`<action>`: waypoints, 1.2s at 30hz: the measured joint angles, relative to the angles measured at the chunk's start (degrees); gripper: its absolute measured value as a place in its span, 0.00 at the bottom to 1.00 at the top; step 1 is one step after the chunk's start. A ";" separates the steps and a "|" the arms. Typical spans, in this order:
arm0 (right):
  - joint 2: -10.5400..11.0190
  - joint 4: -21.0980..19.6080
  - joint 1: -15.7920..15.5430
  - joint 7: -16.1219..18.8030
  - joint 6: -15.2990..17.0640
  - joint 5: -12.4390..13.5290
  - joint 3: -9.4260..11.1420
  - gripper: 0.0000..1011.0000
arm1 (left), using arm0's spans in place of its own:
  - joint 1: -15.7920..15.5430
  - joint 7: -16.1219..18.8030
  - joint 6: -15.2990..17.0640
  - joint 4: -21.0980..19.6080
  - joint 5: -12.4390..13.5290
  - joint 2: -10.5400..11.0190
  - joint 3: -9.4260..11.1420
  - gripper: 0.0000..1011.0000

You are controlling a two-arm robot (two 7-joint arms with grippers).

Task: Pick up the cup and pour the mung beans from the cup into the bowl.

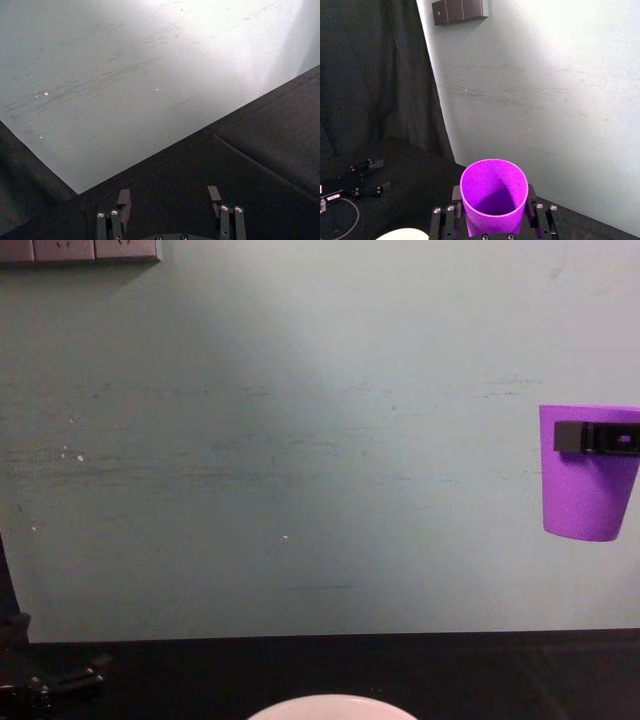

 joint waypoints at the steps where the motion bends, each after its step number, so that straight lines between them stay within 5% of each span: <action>1: 0.00 0.00 0.00 0.00 0.00 0.00 0.00 0.72 | 0.00 0.00 0.00 0.00 0.00 0.00 0.00 0.99; 36: 0.00 0.00 0.00 0.00 0.00 0.00 0.00 0.72 | 0.00 0.00 0.00 0.00 0.00 0.00 0.00 0.99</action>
